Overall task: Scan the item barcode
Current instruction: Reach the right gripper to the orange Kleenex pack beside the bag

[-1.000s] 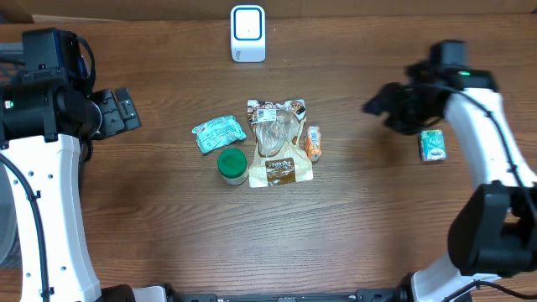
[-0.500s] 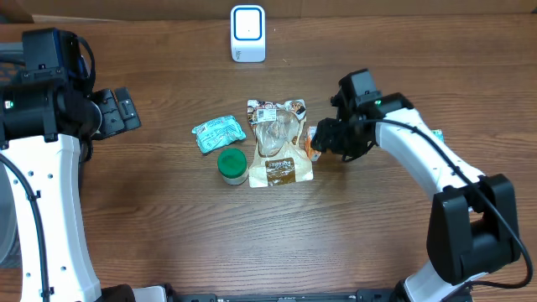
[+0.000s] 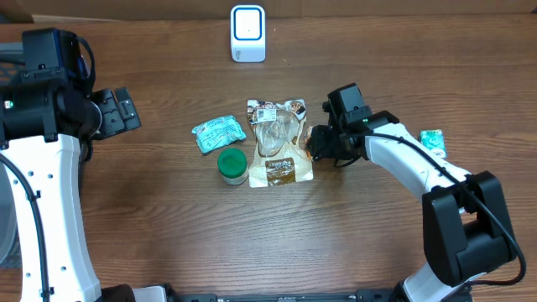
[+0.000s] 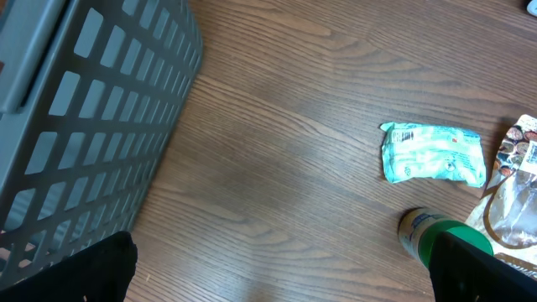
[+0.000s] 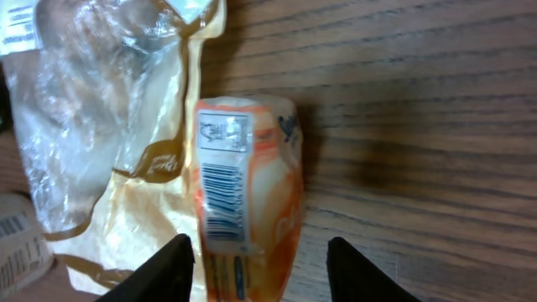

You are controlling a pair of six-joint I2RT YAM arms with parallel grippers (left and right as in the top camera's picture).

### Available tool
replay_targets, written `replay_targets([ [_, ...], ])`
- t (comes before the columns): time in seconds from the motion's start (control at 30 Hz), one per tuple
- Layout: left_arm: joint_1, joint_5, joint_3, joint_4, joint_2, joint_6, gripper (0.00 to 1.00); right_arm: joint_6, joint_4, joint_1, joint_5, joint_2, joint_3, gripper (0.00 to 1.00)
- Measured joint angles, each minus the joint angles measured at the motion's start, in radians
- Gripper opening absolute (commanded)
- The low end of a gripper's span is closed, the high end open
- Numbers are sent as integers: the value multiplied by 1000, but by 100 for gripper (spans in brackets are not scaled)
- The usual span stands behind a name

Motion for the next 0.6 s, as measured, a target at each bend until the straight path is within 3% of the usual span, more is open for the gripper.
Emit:
replay_targets([
  [0.1, 0, 0, 0, 0, 0, 0, 100, 2, 6, 0, 3, 0, -2, 34],
  [0.33, 0, 0, 0, 0, 0, 0, 100, 5, 11, 0, 24, 0, -2, 4],
  [0.6, 0, 0, 0, 0, 0, 0, 100, 5, -115, 0, 60, 0, 53, 4],
])
